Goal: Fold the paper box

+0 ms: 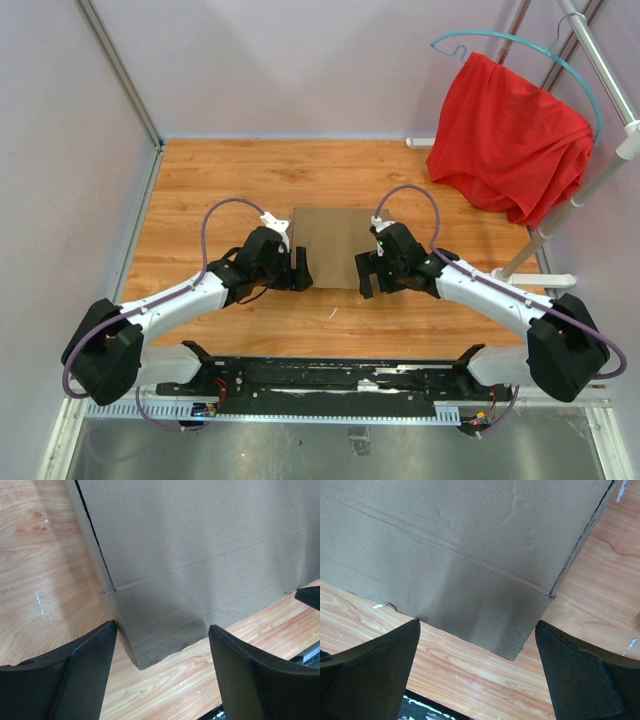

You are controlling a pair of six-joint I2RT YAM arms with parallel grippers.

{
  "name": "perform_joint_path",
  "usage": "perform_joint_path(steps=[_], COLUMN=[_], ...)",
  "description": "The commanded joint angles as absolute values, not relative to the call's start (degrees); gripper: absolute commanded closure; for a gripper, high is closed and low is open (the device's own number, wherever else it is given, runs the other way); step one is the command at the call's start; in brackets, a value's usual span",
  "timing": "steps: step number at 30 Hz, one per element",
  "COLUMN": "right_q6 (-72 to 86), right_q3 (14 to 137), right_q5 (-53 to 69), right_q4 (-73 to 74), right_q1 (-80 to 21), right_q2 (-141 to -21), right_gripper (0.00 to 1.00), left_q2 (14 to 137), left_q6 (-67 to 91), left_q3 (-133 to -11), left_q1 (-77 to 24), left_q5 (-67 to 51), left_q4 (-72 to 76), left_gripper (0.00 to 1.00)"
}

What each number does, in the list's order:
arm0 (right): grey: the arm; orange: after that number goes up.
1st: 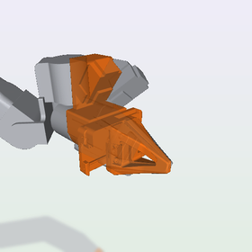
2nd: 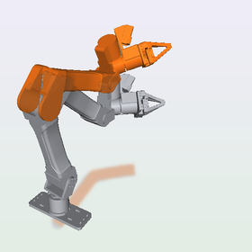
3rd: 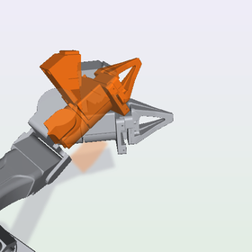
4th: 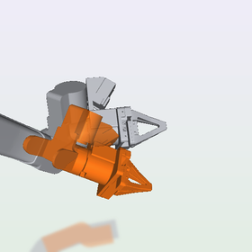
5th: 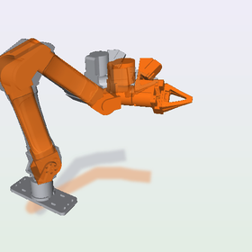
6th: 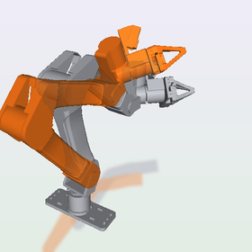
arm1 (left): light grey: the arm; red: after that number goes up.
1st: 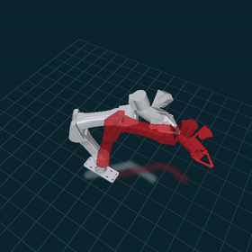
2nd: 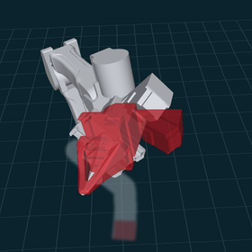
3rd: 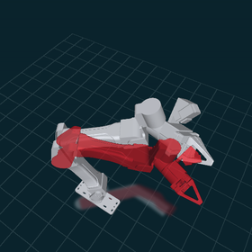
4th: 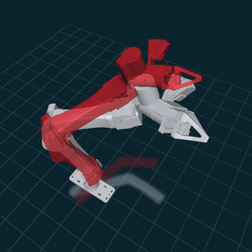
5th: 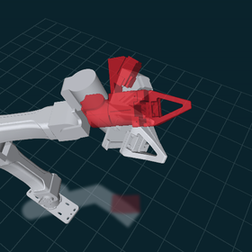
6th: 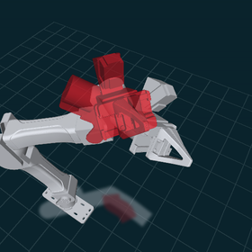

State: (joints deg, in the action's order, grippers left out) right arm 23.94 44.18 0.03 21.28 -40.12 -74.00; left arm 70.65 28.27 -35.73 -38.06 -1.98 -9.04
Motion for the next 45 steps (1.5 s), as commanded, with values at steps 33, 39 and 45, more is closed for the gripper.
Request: perform_joint_path(steps=[33, 39, 45], right_q6=[25.88, 25.41, 25.32], right_q3=[50.03, 49.29, 47.33], right_q5=[3.07, 1.35, 0.1], right_q4=[29.86, 29.0, 27.11], right_q1=[-40.57, -40.64, -40.64], right_q2=[-72.28, -72.48, -73.08], right_gripper=[0.02, 0.02, 0.01], left_q2=[66.6, 66.94, 67.39], left_q6=[28.68, 28.45, 28.5], left_q3=[-40.23, -39.52, -38.76], left_q1=[-38.32, -38.32, -38.32], left_q5=[-8.43, -7.78, -7.73], left_q4=[-14.45, -14.14, -13.42], left_gripper=[0.24, 0.25, 0.25])
